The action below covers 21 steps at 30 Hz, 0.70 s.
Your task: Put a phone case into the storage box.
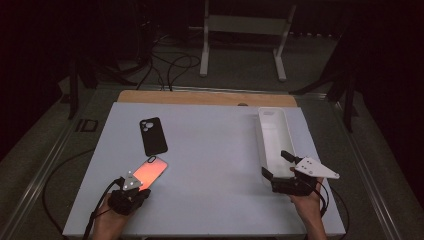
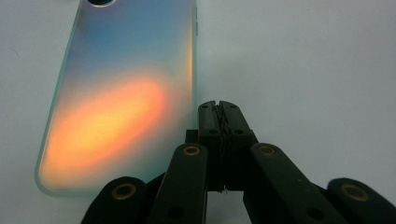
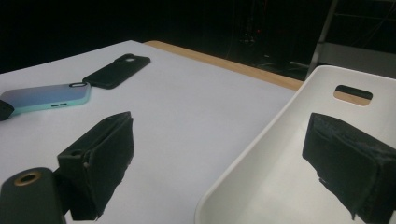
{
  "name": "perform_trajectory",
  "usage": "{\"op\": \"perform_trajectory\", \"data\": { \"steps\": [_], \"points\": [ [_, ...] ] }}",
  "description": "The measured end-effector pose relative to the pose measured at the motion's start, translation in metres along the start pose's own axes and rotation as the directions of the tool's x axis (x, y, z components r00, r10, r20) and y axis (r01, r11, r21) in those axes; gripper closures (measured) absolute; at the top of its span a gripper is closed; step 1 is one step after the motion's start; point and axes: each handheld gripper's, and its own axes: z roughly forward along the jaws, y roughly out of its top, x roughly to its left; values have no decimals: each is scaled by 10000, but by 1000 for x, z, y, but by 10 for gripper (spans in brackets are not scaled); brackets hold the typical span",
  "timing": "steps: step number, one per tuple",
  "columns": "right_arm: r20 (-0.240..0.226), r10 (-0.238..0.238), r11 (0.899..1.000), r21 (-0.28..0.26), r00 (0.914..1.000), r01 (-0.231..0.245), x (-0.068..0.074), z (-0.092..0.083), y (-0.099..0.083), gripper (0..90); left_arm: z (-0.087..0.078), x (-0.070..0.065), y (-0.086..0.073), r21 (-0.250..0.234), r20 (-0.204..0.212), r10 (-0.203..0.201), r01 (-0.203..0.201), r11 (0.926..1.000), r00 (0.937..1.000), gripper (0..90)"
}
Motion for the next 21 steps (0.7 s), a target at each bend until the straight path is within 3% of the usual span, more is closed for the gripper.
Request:
{"op": "perform_trajectory", "data": {
  "steps": [6, 8, 10, 15, 16, 17, 18, 19, 21],
  "points": [
    [20, -27, 10000, 17, 10000, 27, -1, 1, 0, 88, -3, -6, 5, -436, 360, 161, -145, 9989, 9992, 867],
    [34, -11, 10000, 19, 10000, 11, -2, 0, 0, 87, -9, -10, 11, -988, 443, 385, -340, 9945, 9983, 846],
    [46, -13, 10000, 21, 10000, 13, -2, 1, 0, 88, -17, -13, 17, -1641, 373, 504, -436, 9855, 9980, 827],
    [20, -90, 9999, -57, 10000, 90, -2, 0, -1, 88, -37, -13, 26, -3484, 369, 521, -360, 9367, 9980, 693],
    [5, -104, 9999, -110, 9999, 104, -1, 0, -1, 88, -43, -11, 27, -4028, 430, 443, -233, 9150, 9981, 670],
    [-36, -122, 9998, -153, 9999, 122, -1, 0, -1, 88, -45, -10, 27, -4183, 413, 406, -196, 9081, 9983, 642],
    [-26, -132, 9998, -146, 9999, 132, -1, 0, -1, 88, -49, -9, 28, -4523, 327, 350, -165, 8917, 9989, 627],
    [-54, -123, 9998, -170, 9999, 123, -1, -1, -2, 88, -51, -7, 27, -4726, 244, 336, -181, 8811, 9991, 590],
    [-66, -118, 9998, -185, 9999, 117, -1, -1, -2, 88, -51, -7, 27, -4726, 244, 336, -181, 8811, 9991, 564]
  ]
}}
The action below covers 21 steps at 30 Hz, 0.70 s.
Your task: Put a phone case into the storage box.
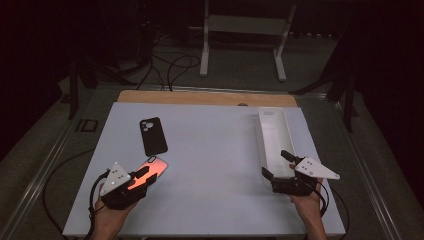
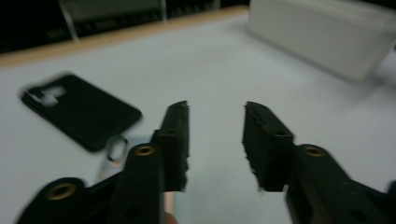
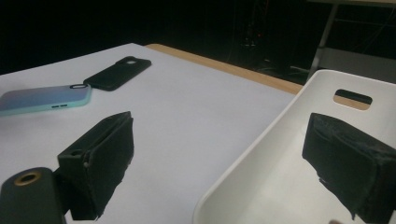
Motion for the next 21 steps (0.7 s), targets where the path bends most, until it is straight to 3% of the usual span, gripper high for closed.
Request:
{"op": "perform_trajectory", "data": {
  "steps": [1, 3, 5, 7, 8, 10, 12, 18, 21],
  "points": [
    [-44, 95, 10000, -19, 9999, -95, 1, -1, -1, 88, -11, 4, 1, -796, -667, -77, 23, 9968, 9977, 400],
    [-86, 138, 9999, 42, 9999, -137, 1, -1, -2, 88, -16, 7, -1, -1012, -1140, -97, -19, 9949, 9934, 262],
    [-167, 192, 9998, 34, 9997, -192, 3, -1, -3, 88, -20, 11, -4, -1110, -1350, -319, 169, 9937, 9903, 157],
    [-196, 199, 9998, 15, 9996, -199, 4, -1, -3, 88, -20, 11, -4, -1110, -1350, -319, 169, 9937, 9903, 130],
    [-264, 180, 9998, -11, 9995, -181, 6, -1, -5, 87, -21, 17, -8, -1103, -1599, -453, 278, 9935, 9861, 63],
    [-276, 152, 9999, 4, 9995, -152, 7, -1, -5, 87, -21, 17, -8, -1103, -1599, -453, 278, 9935, 9861, 42],
    [-351, 155, 9999, -5, 9993, -155, 10, -1, -7, 87, -22, 23, -11, -1045, -1790, -615, 432, 9936, 9819, 11],
    [-341, 132, 9999, -65, 9993, -134, 10, -1, -7, 87, -22, 24, -10, -972, -1713, -531, 368, 9946, 9838, 7],
    [-265, 162, 9998, -83, 9995, -164, 9, -2, -8, 87, -21, 25, -9, -681, -1543, -597, 497, 9964, 9862, 7]
  ]
}}
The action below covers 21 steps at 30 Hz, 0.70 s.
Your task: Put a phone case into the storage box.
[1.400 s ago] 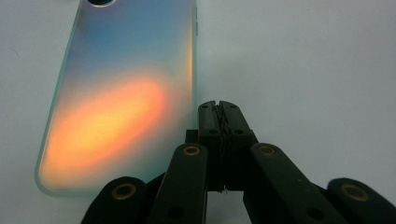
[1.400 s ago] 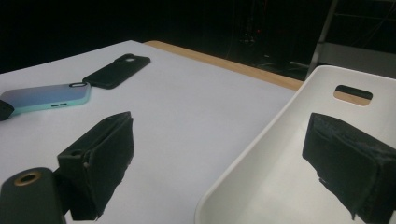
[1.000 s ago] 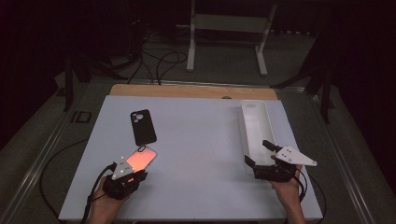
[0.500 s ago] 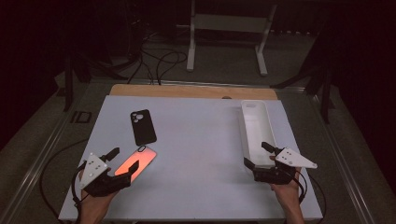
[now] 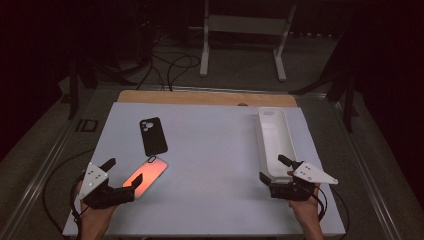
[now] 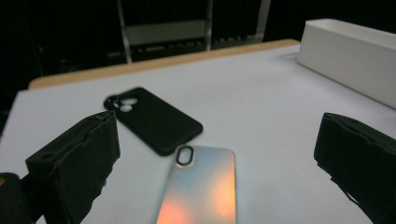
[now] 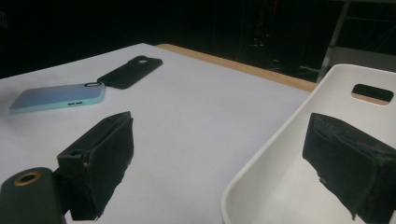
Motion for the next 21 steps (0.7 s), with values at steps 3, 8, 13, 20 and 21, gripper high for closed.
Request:
{"op": "perform_trajectory", "data": {
  "steps": [3, 8, 13, 20, 21],
  "points": [
    [52, 11, 10000, -3, 10000, -11, -1, -1, 0, 87, 2, 1, 2, 298, 90, -65, 62, 9995, 9999, 7],
    [62, 36, 10000, 48, 10000, -37, -2, -1, -1, 87, 9, 3, 3, 1168, 209, 105, -128, 9931, 9997, 5],
    [76, 73, 9999, 77, 9999, -74, -2, 0, -1, 87, 23, 4, 0, 1983, 331, 184, -246, 9798, 9993, 0],
    [119, 58, 9999, 113, 9999, -60, -3, -1, -1, 87, 44, 6, -8, 3239, 386, 512, -609, 9441, 9979, 0],
    [115, 53, 9999, 124, 9999, -55, -3, -1, -1, 87, 44, 6, -8, 3239, 386, 512, -609, 9441, 9979, 0]
  ]
}}
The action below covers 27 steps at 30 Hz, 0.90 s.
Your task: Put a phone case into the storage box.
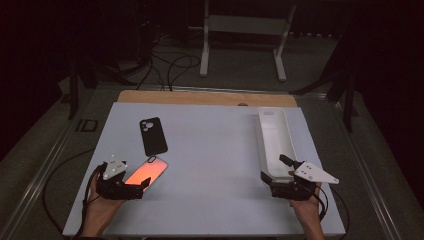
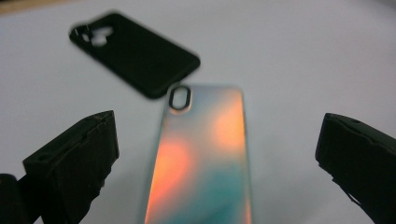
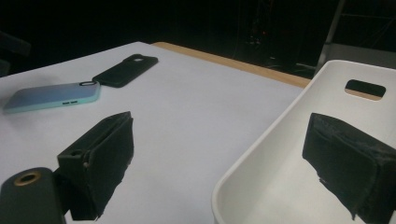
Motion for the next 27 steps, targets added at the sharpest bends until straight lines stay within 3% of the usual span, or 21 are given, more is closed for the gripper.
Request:
{"op": "perform_trajectory", "data": {
  "steps": [1, 2, 6, 8, 16, 19, 20, 21, 24, 27],
  "points": [
    [20, 2, 10000, 3, 10000, -2, 0, 0, 0, 88, 11, 2, -2, 683, -69, -28, 33, 9977, 10000, 0],
    [20, -2, 10000, 7, 10000, 2, 0, 0, 0, 88, 14, 3, -3, 921, -92, -67, 75, 9957, 9999, 0],
    [29, -1, 10000, 27, 10000, 1, 0, 1, 0, 87, 24, 4, -6, 1435, 9, -185, 182, 9895, 9998, 0],
    [34, -14, 10000, 32, 10000, 14, 0, 1, 0, 87, 32, 3, -8, 1880, -5, -102, 101, 9821, 9999, 0],
    [47, -53, 10000, 60, 10000, 53, -1, 1, 0, 88, 41, 6, -11, 2437, 15, -60, 54, 9698, 10000, 3],
    [40, -19, 10000, 53, 10000, 19, -1, 1, 0, 88, 46, 7, -12, 2819, 94, -89, 59, 9594, 9999, 3],
    [40, -19, 10000, 53, 10000, 19, -1, 1, 0, 88, 46, 7, -12, 2819, 94, -89, 59, 9594, 9999, 3],
    [38, -11, 10000, 44, 10000, 11, -1, 1, 0, 88, 48, 7, -13, 3002, 128, -67, 26, 9539, 9999, 3],
    [50, -31, 10000, 47, 10000, 30, -1, 1, 0, 88, 48, 7, -13, 3004, 120, -56, 18, 9538, 9999, 3],
    [60, -24, 10000, 40, 10000, 24, -1, 0, 0, 88, 50, 7, -10, 3265, 109, -50, 11, 9452, 9999, 4]
  ]
}}
